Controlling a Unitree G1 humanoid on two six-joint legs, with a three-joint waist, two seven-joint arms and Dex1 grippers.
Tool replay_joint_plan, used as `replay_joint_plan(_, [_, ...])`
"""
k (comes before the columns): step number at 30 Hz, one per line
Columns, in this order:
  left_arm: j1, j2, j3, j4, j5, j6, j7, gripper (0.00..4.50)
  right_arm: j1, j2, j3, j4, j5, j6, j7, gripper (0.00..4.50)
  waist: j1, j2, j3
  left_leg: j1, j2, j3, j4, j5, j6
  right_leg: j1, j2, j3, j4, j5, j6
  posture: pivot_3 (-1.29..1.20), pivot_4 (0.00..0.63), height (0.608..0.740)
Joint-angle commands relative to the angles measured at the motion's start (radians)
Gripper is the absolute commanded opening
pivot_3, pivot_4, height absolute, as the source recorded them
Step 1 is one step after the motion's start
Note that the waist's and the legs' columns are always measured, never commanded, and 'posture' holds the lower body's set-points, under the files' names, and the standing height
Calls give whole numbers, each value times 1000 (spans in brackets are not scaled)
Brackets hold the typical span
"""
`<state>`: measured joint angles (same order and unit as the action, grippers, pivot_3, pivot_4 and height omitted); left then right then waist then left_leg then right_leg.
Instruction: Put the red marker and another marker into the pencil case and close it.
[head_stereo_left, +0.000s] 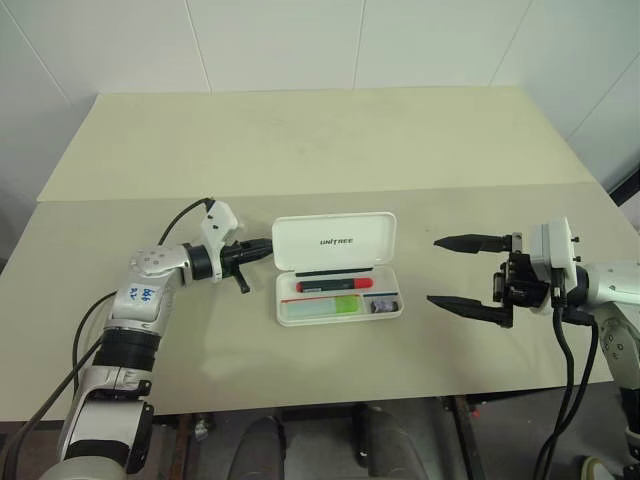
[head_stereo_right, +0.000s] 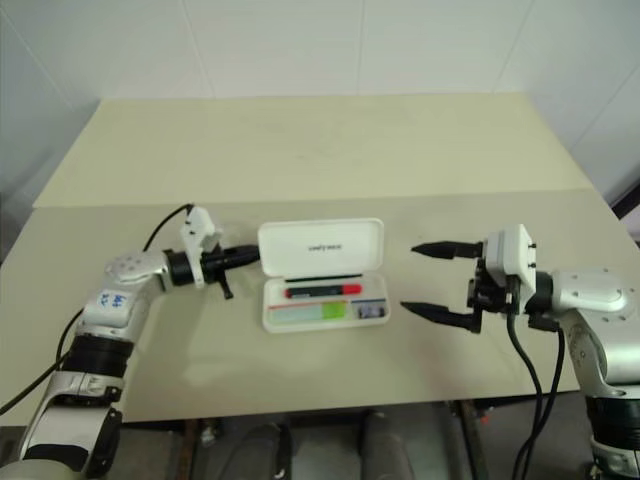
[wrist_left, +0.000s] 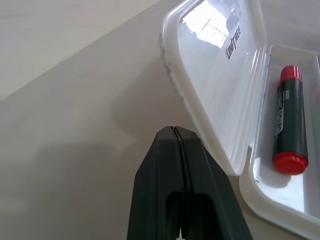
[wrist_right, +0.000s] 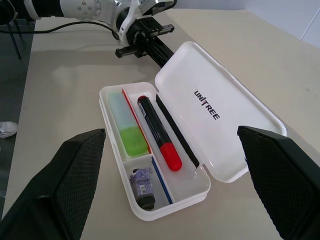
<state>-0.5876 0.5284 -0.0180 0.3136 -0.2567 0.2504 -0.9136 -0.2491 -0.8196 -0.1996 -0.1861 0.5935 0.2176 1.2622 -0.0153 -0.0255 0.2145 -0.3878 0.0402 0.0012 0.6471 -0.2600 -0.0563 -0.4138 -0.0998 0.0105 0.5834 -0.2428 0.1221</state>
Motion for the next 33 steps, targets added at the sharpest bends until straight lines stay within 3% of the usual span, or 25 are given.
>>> replay_joint_plan(1, [-32, -22, -7, -9, 9, -10, 10, 27, 1, 7, -15, -35, 15, -7, -13, 4500, 2, 0, 0, 0, 0, 0, 0, 0, 0, 0, 0, 0, 0, 0, 0, 0, 150, 740])
replay_joint_plan(7, [-36, -50, -13, -37, 6, -17, -7, 27, 0, 15, -13, -42, 13, -7, -26, 4500, 13, 0, 0, 0, 0, 0, 0, 0, 0, 0, 0, 0, 0, 0, 0, 0, 150, 740])
replay_joint_plan(11, [-14, -41, -6, -107, -51, -25, -103, 27, 6, 16, -17, -51, 14, -5, -34, 4500, 13, 0, 0, -1, 0, 0, 0, 0, 0, 0, 0, 0, -1, 0, 0, 0, 150, 740])
replay_joint_plan(23, [33, 67, -9, -226, -105, -38, -332, 27, 28, 16, -21, -75, 18, 3, -62, 4500, 12, 0, 0, 0, 1, 0, 0, 0, 0, 0, 1, 0, -1, -2, -4, 0, 150, 740])
replay_joint_plan(33, [14, 32, -160, -296, -43, 20, -335, 27, 42, 12, -24, -94, 19, 10, -83, 4500, 14, 0, 0, -1, 1, 0, 0, 0, 0, 0, 1, 0, -1, -2, -4, 0, 150, 740])
